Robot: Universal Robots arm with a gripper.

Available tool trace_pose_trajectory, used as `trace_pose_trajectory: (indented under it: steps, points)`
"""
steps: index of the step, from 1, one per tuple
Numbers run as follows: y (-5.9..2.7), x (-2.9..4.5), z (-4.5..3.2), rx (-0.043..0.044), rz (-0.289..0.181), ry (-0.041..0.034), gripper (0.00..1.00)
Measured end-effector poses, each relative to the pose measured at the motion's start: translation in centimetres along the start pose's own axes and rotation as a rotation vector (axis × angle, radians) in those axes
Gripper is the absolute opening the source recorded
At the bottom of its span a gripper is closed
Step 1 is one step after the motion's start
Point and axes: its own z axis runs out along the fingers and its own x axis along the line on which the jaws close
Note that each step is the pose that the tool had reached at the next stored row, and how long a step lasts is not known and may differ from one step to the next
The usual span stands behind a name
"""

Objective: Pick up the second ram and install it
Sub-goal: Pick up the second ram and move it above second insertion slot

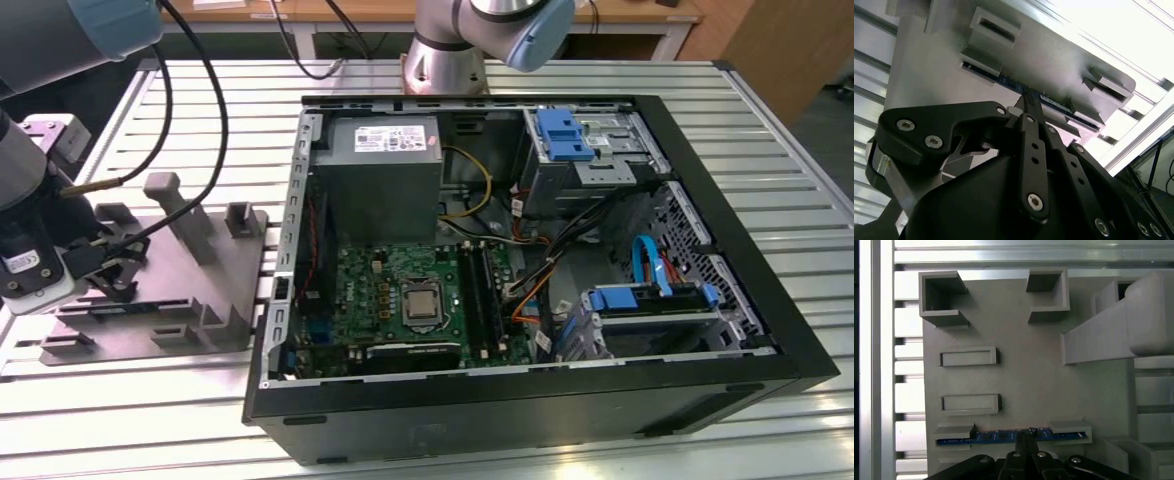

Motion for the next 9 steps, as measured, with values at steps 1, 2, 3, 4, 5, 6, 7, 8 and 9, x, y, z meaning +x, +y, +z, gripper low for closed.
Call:
trace_pose_trajectory:
  steps: [1, 2, 3, 4, 5, 6, 7, 8, 9]
  points:
    - [0.00, 0.00, 0.01, 0.0009, 0.000, -0.0001, 0.11]
    - [0.00, 0.00, 0.01, 0.0027, 0.000, -0.0003, 0.11]
    - [0.01, 0.00, 0.00, 0.0069, 0.000, -0.0003, 0.11]
    - [0.01, 0.01, -0.01, 0.0157, 0.000, -0.0006, 0.11]
    - [0.00, 0.00, -0.01, 0.0302, -0.001, -0.0012, 0.11]
    - [0.00, 0.00, -0.01, 0.0481, -0.001, -0.0018, 0.11]
    - [0.01, 0.00, -0.01, 0.0640, -0.002, -0.0027, 0.11]
    - [0.01, 0.00, 0.00, 0.0723, -0.002, -0.0031, 0.11]
    - [0.01, 0.00, 0.00, 0.0727, -0.002, -0.0031, 0.11]
